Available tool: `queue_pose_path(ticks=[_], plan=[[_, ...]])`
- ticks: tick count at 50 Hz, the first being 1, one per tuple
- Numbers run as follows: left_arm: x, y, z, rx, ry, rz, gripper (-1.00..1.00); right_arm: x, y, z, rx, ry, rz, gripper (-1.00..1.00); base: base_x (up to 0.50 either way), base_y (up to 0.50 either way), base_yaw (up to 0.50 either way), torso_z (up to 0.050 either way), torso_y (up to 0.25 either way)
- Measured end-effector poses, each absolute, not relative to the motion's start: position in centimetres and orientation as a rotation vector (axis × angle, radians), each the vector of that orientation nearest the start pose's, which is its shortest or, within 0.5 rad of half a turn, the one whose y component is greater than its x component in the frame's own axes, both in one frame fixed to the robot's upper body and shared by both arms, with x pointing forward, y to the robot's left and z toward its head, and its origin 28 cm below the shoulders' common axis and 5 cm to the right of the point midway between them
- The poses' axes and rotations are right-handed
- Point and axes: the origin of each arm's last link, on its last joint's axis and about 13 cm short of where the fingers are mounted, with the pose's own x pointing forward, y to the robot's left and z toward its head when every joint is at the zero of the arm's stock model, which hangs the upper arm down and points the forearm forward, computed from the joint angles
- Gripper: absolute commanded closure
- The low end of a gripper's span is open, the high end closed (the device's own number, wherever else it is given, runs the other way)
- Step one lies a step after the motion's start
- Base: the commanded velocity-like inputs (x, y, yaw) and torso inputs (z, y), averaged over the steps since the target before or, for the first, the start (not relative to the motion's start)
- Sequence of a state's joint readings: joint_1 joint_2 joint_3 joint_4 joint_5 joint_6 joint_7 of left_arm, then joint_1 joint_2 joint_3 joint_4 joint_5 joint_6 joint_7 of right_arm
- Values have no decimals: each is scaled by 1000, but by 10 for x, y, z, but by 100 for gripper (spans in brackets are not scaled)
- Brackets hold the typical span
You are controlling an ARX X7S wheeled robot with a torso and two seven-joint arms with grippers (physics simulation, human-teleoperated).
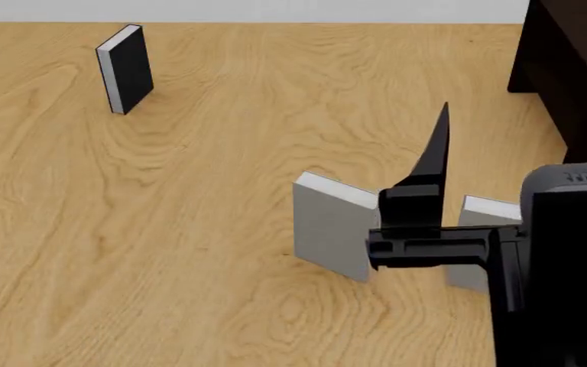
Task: Pick up the book on the right and place it on the cabinet shelf.
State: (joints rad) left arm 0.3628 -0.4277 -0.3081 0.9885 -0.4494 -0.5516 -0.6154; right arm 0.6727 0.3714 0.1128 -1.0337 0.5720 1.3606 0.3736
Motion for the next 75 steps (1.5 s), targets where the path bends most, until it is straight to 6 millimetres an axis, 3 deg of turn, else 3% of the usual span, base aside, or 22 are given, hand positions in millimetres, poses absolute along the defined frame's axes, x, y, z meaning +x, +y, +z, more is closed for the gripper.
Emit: queue_pose_path(ticks=[23,75], plan=[[119,272,143,100,-143,454,-100,196,-128,263,-198,-338,-36,-100,271,-275,0,0,0],[115,271,145,86,-164,454,-100,194,-122,257,-242,-343,83,-100,464,-188,0,0,1]])
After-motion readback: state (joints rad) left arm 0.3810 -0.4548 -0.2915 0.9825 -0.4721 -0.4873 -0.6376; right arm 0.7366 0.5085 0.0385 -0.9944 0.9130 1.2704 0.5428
